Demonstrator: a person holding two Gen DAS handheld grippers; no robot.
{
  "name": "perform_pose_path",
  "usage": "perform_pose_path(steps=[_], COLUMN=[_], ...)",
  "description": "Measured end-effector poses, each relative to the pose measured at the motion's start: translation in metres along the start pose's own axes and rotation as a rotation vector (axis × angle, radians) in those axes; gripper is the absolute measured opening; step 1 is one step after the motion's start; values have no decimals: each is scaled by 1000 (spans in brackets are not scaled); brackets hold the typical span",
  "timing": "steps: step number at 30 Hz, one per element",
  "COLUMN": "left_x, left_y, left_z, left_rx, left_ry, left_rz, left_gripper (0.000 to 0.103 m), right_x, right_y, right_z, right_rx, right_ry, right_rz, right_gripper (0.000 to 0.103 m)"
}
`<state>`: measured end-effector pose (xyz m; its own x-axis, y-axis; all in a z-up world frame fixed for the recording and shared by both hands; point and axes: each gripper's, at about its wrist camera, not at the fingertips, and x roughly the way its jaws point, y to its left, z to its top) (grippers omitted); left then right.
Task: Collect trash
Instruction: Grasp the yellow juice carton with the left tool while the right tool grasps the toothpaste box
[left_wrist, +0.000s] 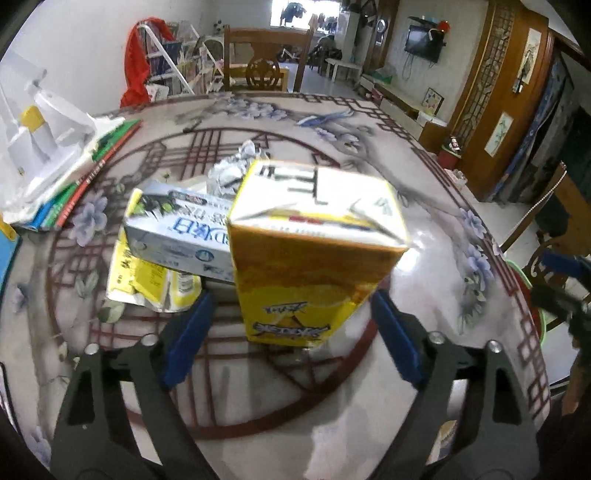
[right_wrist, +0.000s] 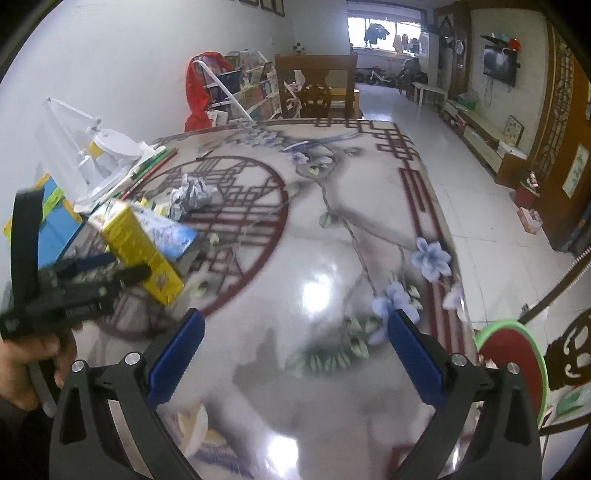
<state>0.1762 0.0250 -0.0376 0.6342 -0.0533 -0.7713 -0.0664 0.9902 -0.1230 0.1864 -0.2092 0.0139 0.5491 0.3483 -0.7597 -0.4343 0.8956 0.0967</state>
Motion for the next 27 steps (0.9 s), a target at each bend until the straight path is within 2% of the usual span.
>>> perform_pose_path(steps=[2, 4, 7, 12, 17, 21, 27], left_x=[4, 5, 1, -23, -54, -72, -93], left_y=[1, 2, 10, 33, 64, 83, 110], left_z=[0, -1, -1, -4, -6, -7, -16], left_rx=[-1, 4, -26, -74, -104, -114, -122], left_ry=[1, -1, 3, 5, 14, 17, 17], left_rz=[-6, -17, -55, -29, 17, 27, 36], left_gripper=[64, 59, 59, 58, 58, 59, 59], right_x=[7, 15, 27, 48, 66, 84, 116], right_y=[1, 5, 12, 35, 80, 121, 168], right_z=[10, 17, 24, 31, 40, 48, 58], right_rx=[-1, -8, -20, -47, -125, -202, -324], right_ry=[-2, 2, 11, 25, 32, 44, 65], right_rz=[7, 17, 33, 93, 167, 213, 202], right_gripper=[96, 96, 96, 96, 96, 96, 95])
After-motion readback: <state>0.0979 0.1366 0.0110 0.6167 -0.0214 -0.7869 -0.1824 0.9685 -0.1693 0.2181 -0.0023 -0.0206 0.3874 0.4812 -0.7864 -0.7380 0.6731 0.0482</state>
